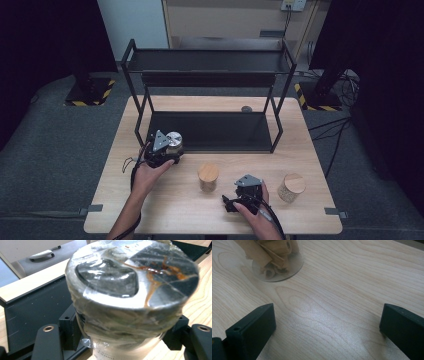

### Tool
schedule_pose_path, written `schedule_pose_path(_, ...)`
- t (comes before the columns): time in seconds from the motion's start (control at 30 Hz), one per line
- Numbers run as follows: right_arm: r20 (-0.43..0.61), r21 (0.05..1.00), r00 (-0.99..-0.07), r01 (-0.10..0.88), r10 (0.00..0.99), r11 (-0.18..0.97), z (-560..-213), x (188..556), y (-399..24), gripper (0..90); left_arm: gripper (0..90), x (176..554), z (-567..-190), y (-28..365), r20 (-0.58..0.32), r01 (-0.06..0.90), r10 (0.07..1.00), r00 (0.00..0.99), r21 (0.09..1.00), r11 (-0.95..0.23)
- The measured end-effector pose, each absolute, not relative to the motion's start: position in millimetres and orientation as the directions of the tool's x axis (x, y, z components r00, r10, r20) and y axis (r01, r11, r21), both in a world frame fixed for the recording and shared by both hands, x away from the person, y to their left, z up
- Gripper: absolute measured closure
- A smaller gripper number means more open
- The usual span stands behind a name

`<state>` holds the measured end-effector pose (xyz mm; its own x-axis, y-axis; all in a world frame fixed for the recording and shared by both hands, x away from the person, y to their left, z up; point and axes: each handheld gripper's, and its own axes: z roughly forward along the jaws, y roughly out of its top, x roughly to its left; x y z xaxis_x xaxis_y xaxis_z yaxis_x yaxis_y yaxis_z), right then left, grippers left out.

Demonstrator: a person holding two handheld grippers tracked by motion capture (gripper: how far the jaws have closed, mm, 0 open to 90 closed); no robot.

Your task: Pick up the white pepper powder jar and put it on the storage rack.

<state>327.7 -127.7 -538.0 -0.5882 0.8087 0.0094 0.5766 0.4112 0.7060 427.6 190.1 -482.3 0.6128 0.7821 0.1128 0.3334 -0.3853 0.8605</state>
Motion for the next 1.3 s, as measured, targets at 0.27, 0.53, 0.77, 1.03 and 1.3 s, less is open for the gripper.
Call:
schedule_pose_path(0.27,0.009,0.706,-0.592,0.575,0.806,0.414,-538.0,327.7,-128.2,0.4,29.7,433.0,-480.9,179.4,0.121,0.327,0.774,0.622,0.858,-0.397)
schedule_pose_path(0.53,0.01,0.706,-0.592,0.575,0.806,0.414,-538.0,327.7,-128.2,0.4,29.8,441.0,-481.2,173.1,0.125,0.331,0.772,0.623,0.852,-0.405)
schedule_pose_path(0.77,0.01,0.706,-0.592,0.575,0.806,0.414,-538.0,327.7,-128.2,0.4,29.8,450.8,-482.8,171.6,0.122,0.342,0.781,0.613,0.85,-0.401)
schedule_pose_path(1.03,0.01,0.706,-0.592,0.575,0.806,0.414,-538.0,327.7,-128.2,0.4,29.8,461.3,-480.9,168.2,0.117,0.339,0.783,0.61,0.855,-0.392)
schedule_pose_path(1.3,0.01,0.706,-0.592,0.575,0.806,0.413,-538.0,327.7,-128.1,0.4,29.8,470.1,-481.7,164.6,0.104,0.347,0.784,0.612,0.856,-0.384)
